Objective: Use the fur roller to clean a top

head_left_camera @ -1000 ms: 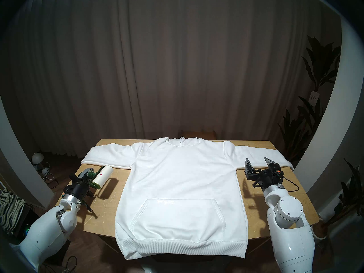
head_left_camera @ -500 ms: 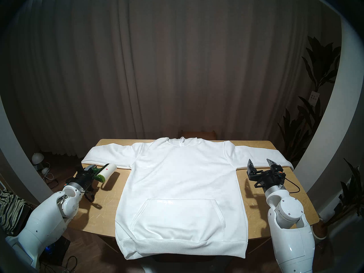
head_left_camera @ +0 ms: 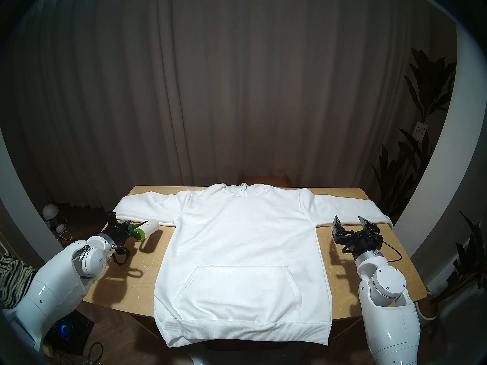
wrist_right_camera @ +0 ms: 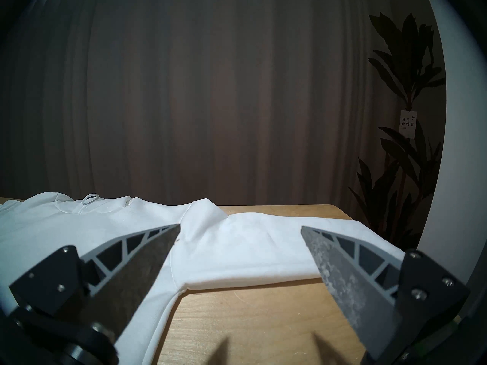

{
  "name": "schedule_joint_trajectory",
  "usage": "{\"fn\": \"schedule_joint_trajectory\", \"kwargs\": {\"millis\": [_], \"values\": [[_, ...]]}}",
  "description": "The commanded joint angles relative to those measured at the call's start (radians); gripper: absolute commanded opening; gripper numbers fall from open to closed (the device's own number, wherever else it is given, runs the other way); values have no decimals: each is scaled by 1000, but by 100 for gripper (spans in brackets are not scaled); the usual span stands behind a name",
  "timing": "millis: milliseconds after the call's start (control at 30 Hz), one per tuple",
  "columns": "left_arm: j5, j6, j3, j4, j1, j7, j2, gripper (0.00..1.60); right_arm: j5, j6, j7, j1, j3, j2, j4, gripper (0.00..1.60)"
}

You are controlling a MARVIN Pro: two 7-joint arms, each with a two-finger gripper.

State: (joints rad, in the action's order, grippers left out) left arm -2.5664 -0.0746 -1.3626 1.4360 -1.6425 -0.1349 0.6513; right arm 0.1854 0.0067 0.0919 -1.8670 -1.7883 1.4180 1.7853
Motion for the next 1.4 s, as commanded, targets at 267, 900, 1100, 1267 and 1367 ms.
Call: {"fn": "schedule_joint_trajectory", "kwargs": {"millis": [267,900,1100,1267,1367], "values": [[18,-17,24,-32,45,-92,-24,0,11,-29,15,1,-13,2,14,160],[20,34,62,-91,82,-131,-8,46,5,-27,7,-43,-33,14,65,160],[24,19,57,-67,55,-138,-22,97,8,-28,7,-43,-33,12,67,160],[48,-13,61,-39,32,-143,-39,160,8,-26,10,-44,-28,12,67,160],[34,-31,51,-12,7,-153,-47,160,7,-26,12,-44,-27,12,66,160]]}}
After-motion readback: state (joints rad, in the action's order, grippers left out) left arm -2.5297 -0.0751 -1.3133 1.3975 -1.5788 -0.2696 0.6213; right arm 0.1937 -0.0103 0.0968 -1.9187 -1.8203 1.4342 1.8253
